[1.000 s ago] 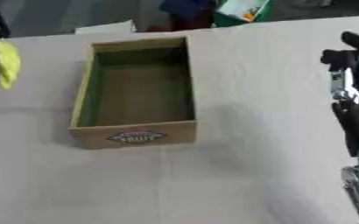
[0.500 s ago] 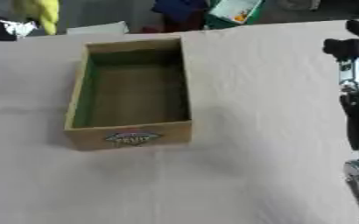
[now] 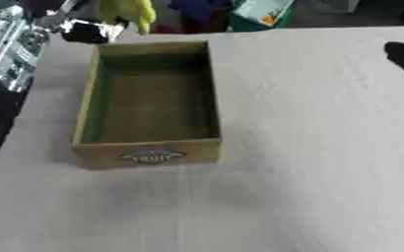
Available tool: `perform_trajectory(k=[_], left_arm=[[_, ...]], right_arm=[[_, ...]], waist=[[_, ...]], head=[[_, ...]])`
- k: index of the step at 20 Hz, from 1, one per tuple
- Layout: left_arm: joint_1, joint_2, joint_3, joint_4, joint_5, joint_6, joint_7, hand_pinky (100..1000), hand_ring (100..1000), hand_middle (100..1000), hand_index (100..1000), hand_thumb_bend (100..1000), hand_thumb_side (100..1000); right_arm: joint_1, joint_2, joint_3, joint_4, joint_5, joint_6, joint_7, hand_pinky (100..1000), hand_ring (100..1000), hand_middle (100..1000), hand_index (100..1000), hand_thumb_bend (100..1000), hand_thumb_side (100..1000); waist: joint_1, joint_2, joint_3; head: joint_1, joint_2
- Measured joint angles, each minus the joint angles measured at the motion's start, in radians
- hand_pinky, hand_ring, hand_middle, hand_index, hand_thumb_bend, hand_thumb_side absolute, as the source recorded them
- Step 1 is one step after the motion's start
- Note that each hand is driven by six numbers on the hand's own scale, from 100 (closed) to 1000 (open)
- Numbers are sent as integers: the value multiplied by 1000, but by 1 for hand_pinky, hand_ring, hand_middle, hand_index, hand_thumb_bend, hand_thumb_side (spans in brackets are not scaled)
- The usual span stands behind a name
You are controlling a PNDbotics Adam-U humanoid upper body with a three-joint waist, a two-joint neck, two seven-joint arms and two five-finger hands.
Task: Pick up objects on the table and place them in the box.
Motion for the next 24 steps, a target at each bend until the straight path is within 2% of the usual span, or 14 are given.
perform_trajectory(k=[4, 8, 14, 16, 18, 20, 22, 24], left_arm=[[-1, -22, -3, 69, -80, -17, -4, 357, 547, 478, 647, 100, 301], [8, -47, -13, 101, -111, -52, -43, 367, 556, 492, 654, 100, 304], [24, -81, -42, 107, -96, -114, -184, 390, 591, 537, 703, 100, 309], [27, -90, -49, 107, -86, -132, -235, 414, 617, 569, 738, 100, 266], [30, -95, -57, 106, -78, -149, -283, 454, 662, 616, 788, 100, 187], [31, -97, -62, 106, -74, -163, -336, 498, 706, 672, 842, 100, 279], [35, -99, -67, 106, -73, -175, -396, 545, 748, 727, 883, 233, 413], [38, -101, -69, 102, -71, -180, -457, 545, 748, 727, 883, 233, 413]], right_arm=[[-1, 8, 2, 0, -6, 3, 9, 906, 789, 578, 844, 100, 576], [7, 10, 2, 0, -6, 6, 7, 906, 789, 578, 844, 100, 570], [7, 17, 0, 0, -6, 6, -1, 907, 789, 579, 845, 100, 564], [7, 18, -2, 0, -6, 7, -3, 907, 789, 579, 844, 100, 562], [7, 18, -4, 0, -6, 7, -3, 907, 789, 579, 844, 100, 560], [7, 18, -4, 0, -6, 7, -4, 907, 789, 579, 845, 100, 559], [7, 18, -5, 0, -6, 7, -7, 906, 789, 579, 844, 100, 560], [7, 18, -5, 0, -6, 7, -8, 906, 789, 579, 844, 100, 560]], waist=[[1, 2, 2], [3, 4, 7], [4, 4, 6], [6, 4, 5], [6, 4, 5], [7, 4, 5], [9, 4, 6], [9, 3, 7]], head=[[4, -4], [-5, -4], [-12, -4], [-12, -4], [-12, -4], [-13, -4], [-14, -4], [-16, -3]])
